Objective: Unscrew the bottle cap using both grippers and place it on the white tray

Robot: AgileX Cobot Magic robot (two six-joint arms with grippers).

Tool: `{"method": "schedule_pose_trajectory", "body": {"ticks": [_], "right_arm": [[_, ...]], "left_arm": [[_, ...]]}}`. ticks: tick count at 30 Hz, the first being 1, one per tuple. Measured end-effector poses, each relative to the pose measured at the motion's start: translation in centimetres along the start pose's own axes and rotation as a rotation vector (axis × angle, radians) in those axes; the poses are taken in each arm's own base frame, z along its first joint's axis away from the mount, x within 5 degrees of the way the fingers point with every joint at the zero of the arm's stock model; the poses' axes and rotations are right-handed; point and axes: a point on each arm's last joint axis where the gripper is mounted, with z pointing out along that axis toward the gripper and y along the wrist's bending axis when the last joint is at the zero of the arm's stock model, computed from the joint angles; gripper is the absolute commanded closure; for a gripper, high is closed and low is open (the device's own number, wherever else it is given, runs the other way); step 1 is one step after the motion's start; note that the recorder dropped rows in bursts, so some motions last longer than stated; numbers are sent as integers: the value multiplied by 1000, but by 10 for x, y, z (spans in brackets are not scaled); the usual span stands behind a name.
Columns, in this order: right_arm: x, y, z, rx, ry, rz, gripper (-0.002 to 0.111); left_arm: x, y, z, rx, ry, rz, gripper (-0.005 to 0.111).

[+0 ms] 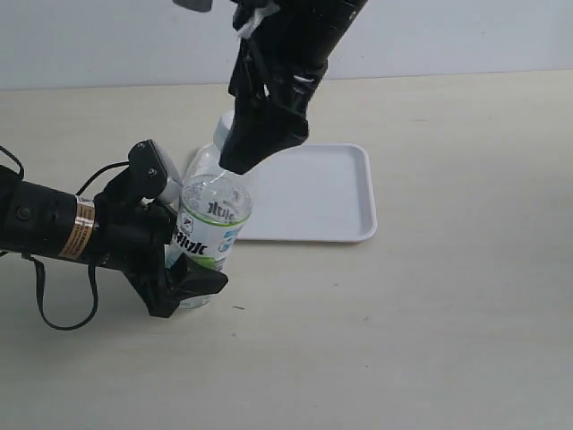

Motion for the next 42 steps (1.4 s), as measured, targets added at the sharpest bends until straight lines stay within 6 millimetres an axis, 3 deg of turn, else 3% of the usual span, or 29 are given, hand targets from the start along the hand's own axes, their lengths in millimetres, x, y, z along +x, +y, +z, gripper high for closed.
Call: {"method": "schedule_pose_trajectory", "body": {"ticks": [5, 15, 32, 39, 42], "right_arm": [[2, -3, 0, 42, 18, 352, 18], [2, -3, 0, 45, 11, 669, 23], [2, 0, 0, 13, 18, 733, 25], [2, 0, 0, 6, 28, 733, 45], [3, 1, 0, 5, 30, 733, 48]], "left_arm": [[1, 1, 0, -15, 9, -5, 107], [1, 1, 0, -15, 9, -5, 107], [1, 1, 0, -15, 9, -6, 107], [1, 1, 0, -15, 9, -6, 107], [1, 1, 0, -15, 9, -6, 107]]}}
